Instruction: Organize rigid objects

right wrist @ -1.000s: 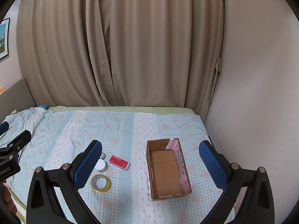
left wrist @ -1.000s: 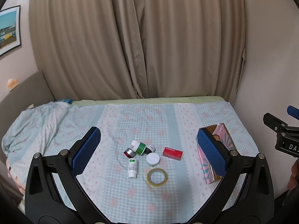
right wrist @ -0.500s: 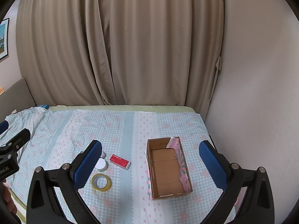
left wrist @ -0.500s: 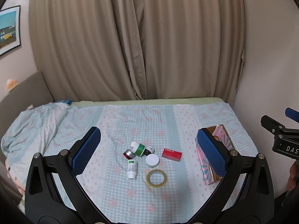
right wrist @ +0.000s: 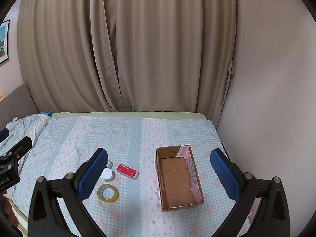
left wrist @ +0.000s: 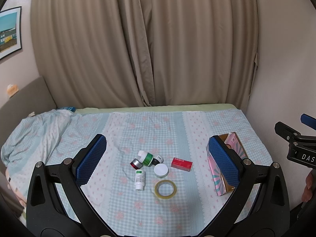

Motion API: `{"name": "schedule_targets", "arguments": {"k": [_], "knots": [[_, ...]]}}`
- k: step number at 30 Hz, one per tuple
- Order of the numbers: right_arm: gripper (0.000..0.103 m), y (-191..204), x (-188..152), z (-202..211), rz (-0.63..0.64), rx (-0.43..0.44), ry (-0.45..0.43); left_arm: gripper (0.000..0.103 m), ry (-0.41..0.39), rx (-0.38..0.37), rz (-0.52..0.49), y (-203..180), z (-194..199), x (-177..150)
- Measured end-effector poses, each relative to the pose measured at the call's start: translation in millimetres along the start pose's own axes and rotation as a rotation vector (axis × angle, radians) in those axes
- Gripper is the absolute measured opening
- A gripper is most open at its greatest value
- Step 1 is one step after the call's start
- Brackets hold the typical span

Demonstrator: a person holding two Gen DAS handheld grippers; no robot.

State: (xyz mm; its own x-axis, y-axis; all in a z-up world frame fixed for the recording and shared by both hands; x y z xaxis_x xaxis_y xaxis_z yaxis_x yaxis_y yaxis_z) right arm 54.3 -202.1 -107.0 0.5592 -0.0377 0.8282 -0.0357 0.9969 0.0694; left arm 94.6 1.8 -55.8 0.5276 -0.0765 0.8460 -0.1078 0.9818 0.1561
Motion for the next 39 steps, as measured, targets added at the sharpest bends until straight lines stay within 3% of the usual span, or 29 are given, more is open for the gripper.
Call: {"name": "schedule_targets", "arguments": {"k": [10, 19, 26, 34, 39], "knots": [[0.103, 2, -1, -2, -0.015, 0.009, 0.004, 0.103, 0.021, -0.004, -0.001, -3, -5, 0], [0.103, -42, -20, -36, -0.07, 0.009, 0.098, 0.103, 0.15, 0.012, -0.036, -30, -53, -35], [0.103, -114, -71, -97, -0.172, 0.007, 0.237, 0.103, 0.312, 0.039, -0.061, -62, -115, -110], [0.103, -199, -171, -185, -0.293, 0.011, 0.435, 0.103, 0.494, 0.095, -0.063, -98, -209, -232], [0.103, -232, -238, -225, -0.391, 0.027, 0.541, 0.103, 0.575, 0.127, -0.045, -108, -247, -299]]}}
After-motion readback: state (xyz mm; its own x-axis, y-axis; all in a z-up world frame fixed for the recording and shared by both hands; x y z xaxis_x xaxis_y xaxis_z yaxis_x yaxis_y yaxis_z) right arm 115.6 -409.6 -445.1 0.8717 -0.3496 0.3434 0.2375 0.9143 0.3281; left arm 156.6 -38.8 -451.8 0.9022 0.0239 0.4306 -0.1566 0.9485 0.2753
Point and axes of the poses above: each gripper's, at about its wrist camera, not at the fingertips, and z roughly against the way its jaws point, y to its left, x to its top, the point moved 10 cm from there along -z, roughly the way its jaws point, and after that the axes turned 12 degrees about x, right-handed, at the moved point
